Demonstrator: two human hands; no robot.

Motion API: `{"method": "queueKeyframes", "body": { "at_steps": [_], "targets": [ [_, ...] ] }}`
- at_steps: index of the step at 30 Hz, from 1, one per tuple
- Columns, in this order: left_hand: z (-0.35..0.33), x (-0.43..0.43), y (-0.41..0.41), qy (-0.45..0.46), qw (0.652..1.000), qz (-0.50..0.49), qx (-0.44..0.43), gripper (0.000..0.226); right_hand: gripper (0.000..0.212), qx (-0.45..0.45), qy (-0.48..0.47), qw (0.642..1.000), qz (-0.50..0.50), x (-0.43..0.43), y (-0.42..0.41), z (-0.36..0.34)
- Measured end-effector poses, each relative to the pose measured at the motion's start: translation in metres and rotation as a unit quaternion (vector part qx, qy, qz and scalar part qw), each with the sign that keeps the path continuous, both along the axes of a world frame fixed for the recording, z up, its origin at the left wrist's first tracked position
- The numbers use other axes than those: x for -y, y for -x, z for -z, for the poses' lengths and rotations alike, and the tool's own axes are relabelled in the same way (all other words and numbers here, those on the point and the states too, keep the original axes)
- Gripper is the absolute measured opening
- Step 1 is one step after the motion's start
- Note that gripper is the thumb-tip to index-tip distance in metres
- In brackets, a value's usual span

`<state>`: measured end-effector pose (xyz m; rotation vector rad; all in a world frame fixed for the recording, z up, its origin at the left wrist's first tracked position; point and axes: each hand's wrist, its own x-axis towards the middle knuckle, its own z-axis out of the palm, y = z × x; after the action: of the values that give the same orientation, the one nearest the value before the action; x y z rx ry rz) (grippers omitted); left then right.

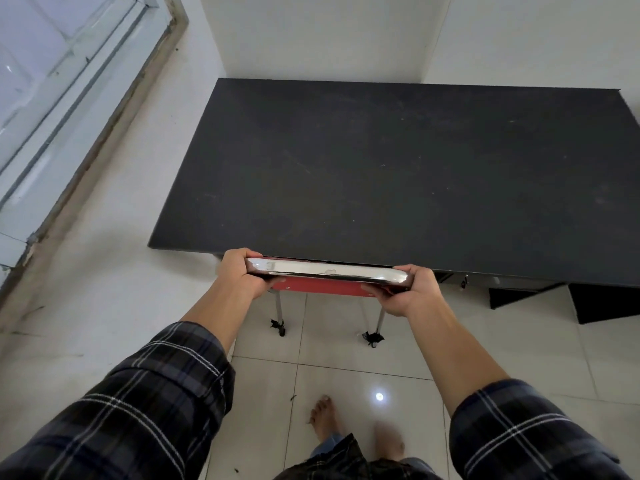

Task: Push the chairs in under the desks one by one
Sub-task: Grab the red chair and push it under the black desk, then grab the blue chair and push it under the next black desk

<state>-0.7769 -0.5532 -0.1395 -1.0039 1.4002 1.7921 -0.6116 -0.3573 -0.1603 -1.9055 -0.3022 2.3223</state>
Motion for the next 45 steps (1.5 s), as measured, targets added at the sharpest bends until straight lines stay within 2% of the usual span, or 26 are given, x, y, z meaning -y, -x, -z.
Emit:
{"method": "queueKeyframes", "body": {
  "at_steps": [6, 11, 13, 16, 19, 20, 21, 23, 25, 26, 28, 30, 33, 35, 41, 45],
  "targets": [
    [0.005, 0.002, 0.0, 0.008, 1.0, 0.01, 0.009, 0.032, 0.018, 0.014, -0.011, 1.0, 0.0, 0.001, 0.002, -0.004],
    [-0.005, -0.002, -0.006, 0.026, 0.999, 0.026, 0.0, 0.015, 0.028, 0.053, -0.009, 0.998, -0.01, 0.003, 0.003, -0.002],
    [-0.007, -0.001, -0.008, 0.046, 0.998, 0.035, -0.007, 0.018, 0.026, 0.053, -0.01, 0.998, -0.032, 0.002, 0.001, -0.004],
    [-0.005, -0.003, -0.009, 0.135, 0.988, 0.063, -0.043, 0.038, 0.02, 0.03, -0.018, 0.998, -0.053, -0.001, -0.007, -0.001],
    [-0.006, -0.006, -0.017, 0.254, 0.958, 0.084, -0.101, 0.03, 0.032, 0.006, -0.065, 0.994, -0.091, -0.001, -0.015, 0.002],
    [-0.005, -0.009, -0.024, 0.283, 0.945, 0.107, -0.126, 0.035, 0.036, -0.01, -0.08, 0.991, -0.102, -0.001, -0.02, 0.003],
    [0.0, -0.014, -0.032, 0.319, 0.926, 0.128, -0.157, 0.044, 0.038, -0.026, -0.092, 0.989, -0.112, -0.002, -0.028, 0.004],
    [0.01, -0.025, -0.05, 0.412, 0.862, 0.18, -0.234, 0.062, 0.031, -0.055, -0.102, 0.985, -0.126, -0.004, -0.047, 0.002],
    [0.014, -0.039, -0.073, 0.461, 0.819, 0.206, -0.271, 0.069, 0.027, -0.048, -0.146, 0.971, -0.183, -0.005, -0.073, -0.003],
    [0.011, -0.047, -0.088, 0.474, 0.804, 0.217, -0.287, 0.071, 0.032, -0.036, -0.179, 0.958, -0.222, -0.006, -0.088, -0.001],
    [0.007, -0.069, -0.128, 0.488, 0.768, 0.261, -0.322, 0.071, 0.058, 0.004, -0.246, 0.922, -0.3, -0.015, -0.134, -0.002],
    [0.005, -0.089, -0.18, 0.479, 0.731, 0.321, -0.366, 0.072, 0.079, 0.064, -0.326, 0.867, -0.372, -0.023, -0.191, 0.001],
    [0.011, -0.111, -0.234, 0.464, 0.659, 0.427, -0.41, 0.078, 0.08, 0.14, -0.395, 0.775, -0.472, -0.026, -0.247, 0.009],
    [0.014, -0.131, -0.294, 0.423, 0.597, 0.52, -0.44, 0.08, 0.081, 0.184, -0.413, 0.739, -0.499, -0.032, -0.305, 0.013],
    [0.024, -0.204, -0.482, 0.323, 0.382, 0.699, -0.511, 0.076, 0.076, 0.316, -0.423, 0.702, -0.478, -0.045, -0.491, 0.017],
    [0.019, -0.244, -0.611, 0.246, 0.248, 0.761, -0.547, 0.077, 0.078, 0.396, -0.402, 0.711, -0.419, -0.05, -0.622, 0.009]
  ]
}}
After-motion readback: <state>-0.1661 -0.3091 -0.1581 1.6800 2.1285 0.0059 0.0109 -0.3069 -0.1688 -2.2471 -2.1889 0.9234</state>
